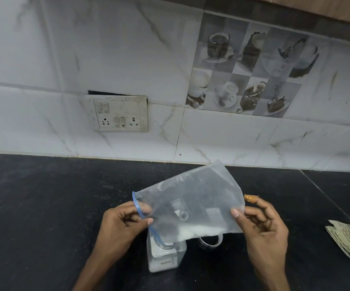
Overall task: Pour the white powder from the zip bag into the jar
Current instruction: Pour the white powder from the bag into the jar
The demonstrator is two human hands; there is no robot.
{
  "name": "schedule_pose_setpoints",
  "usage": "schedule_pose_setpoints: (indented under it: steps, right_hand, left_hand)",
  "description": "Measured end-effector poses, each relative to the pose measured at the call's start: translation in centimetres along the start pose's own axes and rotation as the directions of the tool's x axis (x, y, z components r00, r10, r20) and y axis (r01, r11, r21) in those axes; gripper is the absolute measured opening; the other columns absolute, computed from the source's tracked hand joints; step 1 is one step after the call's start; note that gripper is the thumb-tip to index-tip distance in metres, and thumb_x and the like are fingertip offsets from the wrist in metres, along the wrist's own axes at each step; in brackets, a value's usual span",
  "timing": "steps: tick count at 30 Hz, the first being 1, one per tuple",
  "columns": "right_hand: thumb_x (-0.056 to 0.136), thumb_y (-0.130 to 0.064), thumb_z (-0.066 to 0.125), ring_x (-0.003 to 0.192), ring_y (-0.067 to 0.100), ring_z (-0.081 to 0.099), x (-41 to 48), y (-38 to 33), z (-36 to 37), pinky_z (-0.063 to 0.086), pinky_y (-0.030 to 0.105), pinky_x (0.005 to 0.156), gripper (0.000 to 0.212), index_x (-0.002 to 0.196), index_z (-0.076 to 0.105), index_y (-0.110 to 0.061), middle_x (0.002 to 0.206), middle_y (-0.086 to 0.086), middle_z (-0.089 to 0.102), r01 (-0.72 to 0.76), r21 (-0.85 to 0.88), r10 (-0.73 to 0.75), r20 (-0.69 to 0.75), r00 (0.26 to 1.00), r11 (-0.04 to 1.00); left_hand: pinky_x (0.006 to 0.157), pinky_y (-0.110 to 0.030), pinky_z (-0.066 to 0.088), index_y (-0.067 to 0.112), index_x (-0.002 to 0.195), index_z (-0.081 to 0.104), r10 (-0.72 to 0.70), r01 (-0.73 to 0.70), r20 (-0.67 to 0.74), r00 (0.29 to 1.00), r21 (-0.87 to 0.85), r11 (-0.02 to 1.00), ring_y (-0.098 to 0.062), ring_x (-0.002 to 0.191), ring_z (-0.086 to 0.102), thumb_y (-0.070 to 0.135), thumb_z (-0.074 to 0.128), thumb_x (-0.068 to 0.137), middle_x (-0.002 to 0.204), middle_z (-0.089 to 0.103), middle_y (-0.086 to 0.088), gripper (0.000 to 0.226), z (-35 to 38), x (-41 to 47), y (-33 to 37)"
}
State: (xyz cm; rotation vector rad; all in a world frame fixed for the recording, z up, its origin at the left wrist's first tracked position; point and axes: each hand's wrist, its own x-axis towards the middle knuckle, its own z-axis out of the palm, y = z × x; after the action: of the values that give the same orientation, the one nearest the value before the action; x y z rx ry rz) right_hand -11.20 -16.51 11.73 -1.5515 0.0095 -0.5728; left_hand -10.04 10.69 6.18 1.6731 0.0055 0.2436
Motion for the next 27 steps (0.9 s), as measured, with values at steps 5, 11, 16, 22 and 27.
schedule_pose_setpoints:
  steps: [5, 11, 16, 22, 27]
  right_hand:
    - [0.071, 0.004, 0.077, 0.074, 0.013, 0.072, -0.23, 0.21, 0.02, 0.057, 0.018, 0.069, 0.037, 0.101, 0.066, -0.014, 0.079, 0.006, 0.075, -0.004, -0.009, 0.004, -0.009, 1.000, 1.000]
    - [0.070, 0.002, 0.077, 0.073, 0.012, 0.072, -0.06, 0.15, -0.19, 0.057, 0.017, 0.069, 0.037, 0.101, 0.066, -0.014, 0.079, 0.005, 0.075, -0.006, -0.002, 0.006, -0.030, 1.000, 1.000]
    - [0.071, 0.005, 0.076, 0.074, 0.013, 0.072, -0.29, 0.27, -0.30, 0.058, 0.019, 0.070, 0.036, 0.101, 0.067, -0.014, 0.081, 0.007, 0.075, -0.004, 0.005, 0.004, -0.008, 1.000, 1.000]
    - [0.069, 0.000, 0.077, 0.074, 0.013, 0.072, -0.15, 0.29, -0.48, 0.057, 0.019, 0.072, 0.037, 0.102, 0.067, -0.014, 0.080, 0.008, 0.075, -0.005, 0.004, 0.005, -0.027, 1.000, 1.000]
    - [0.071, 0.006, 0.075, 0.072, 0.010, 0.072, -0.09, 0.10, -0.16, 0.056, 0.015, 0.067, 0.037, 0.101, 0.066, -0.014, 0.079, 0.005, 0.075, 0.010, 0.004, -0.010, 0.010, 1.000, 1.000]
  left_hand:
    - [0.058, -0.013, 0.054, 0.024, 0.078, 0.080, 0.001, -0.001, 0.004, 1.000, 0.006, 1.000, -0.003, 0.056, 0.060, -0.008, 0.083, 0.069, 0.087, 0.077, -0.001, 0.033, 0.15, -0.14, 0.33]
    - [0.059, -0.014, 0.055, 0.023, 0.078, 0.081, -0.003, 0.003, 0.001, 1.000, 0.011, 1.000, -0.004, 0.057, 0.062, -0.008, 0.084, 0.068, 0.086, 0.077, -0.003, 0.033, 0.18, -0.11, 0.33]
    - [0.055, -0.011, 0.051, 0.018, 0.076, 0.081, 0.001, -0.001, 0.009, 1.000, 0.009, 1.000, -0.001, 0.052, 0.059, -0.009, 0.083, 0.069, 0.081, 0.077, -0.001, 0.028, 0.28, -0.28, 0.56]
    - [0.054, -0.011, 0.050, 0.020, 0.076, 0.081, 0.003, -0.003, 0.005, 1.000, 0.015, 1.000, 0.000, 0.051, 0.058, -0.008, 0.084, 0.069, 0.076, 0.076, -0.002, 0.028, 0.27, -0.28, 0.69]
    - [0.056, -0.012, 0.053, 0.026, 0.078, 0.080, -0.003, 0.003, 0.000, 1.000, 0.023, 1.000, -0.003, 0.055, 0.061, -0.007, 0.083, 0.070, 0.084, 0.077, 0.001, 0.034, 0.38, -0.34, 0.61]
